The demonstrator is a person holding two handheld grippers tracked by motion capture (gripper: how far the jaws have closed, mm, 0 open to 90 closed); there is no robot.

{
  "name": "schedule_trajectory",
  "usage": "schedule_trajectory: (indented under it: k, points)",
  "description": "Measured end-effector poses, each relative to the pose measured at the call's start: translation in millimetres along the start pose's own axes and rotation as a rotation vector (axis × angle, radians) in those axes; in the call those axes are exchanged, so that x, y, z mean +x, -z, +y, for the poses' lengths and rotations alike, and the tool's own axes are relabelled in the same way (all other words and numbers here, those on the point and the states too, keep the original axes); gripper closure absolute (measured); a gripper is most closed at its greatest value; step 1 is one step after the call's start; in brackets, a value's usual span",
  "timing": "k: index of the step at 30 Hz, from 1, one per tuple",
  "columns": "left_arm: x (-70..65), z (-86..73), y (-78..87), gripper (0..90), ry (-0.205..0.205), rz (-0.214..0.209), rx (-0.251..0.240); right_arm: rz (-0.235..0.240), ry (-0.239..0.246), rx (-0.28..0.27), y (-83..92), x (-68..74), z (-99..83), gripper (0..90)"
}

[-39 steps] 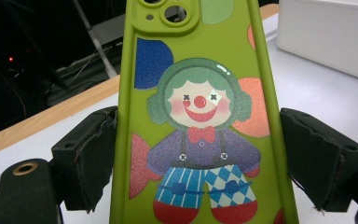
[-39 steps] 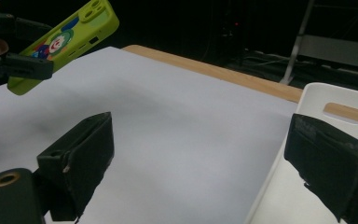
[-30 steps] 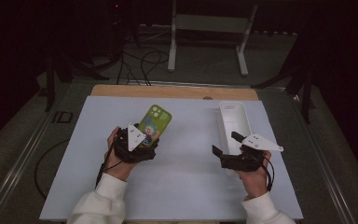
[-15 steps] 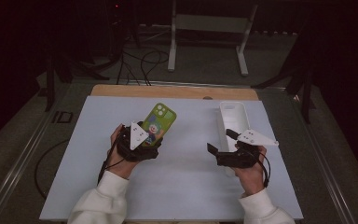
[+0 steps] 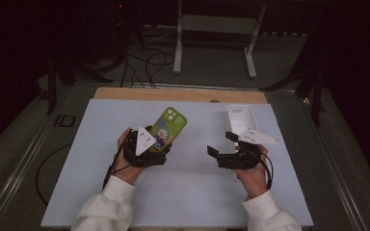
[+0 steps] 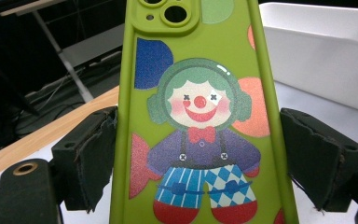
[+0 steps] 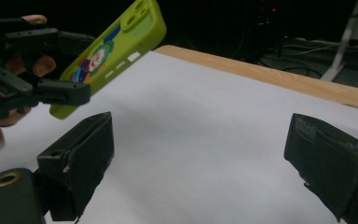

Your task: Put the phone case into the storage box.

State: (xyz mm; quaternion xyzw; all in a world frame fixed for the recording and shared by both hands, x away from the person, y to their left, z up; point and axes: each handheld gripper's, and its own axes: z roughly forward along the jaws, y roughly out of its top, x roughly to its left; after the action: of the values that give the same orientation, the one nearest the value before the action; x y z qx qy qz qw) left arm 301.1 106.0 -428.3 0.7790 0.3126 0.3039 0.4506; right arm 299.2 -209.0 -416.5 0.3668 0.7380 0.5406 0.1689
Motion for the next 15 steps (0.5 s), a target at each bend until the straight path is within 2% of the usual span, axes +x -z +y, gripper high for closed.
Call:
schedule_trajectory:
  k: [5, 13, 15]
  points:
    - [-4.4, 1.3, -1.4, 15.8, -0.009, -0.012, -0.008, 0.028, -0.019, -0.003, -4.8, 0.7, 2.8, 8.3]
    - [-11.5, 2.9, -2.8, 15.7, -0.026, -0.031, -0.02, 0.055, -0.022, -0.003, -10.2, 3.1, 6.7, 8.3]
    - [-14.0, 3.3, -3.1, 15.8, -0.034, -0.038, -0.022, 0.073, -0.036, -0.004, -12.3, 4.2, 7.6, 8.3]
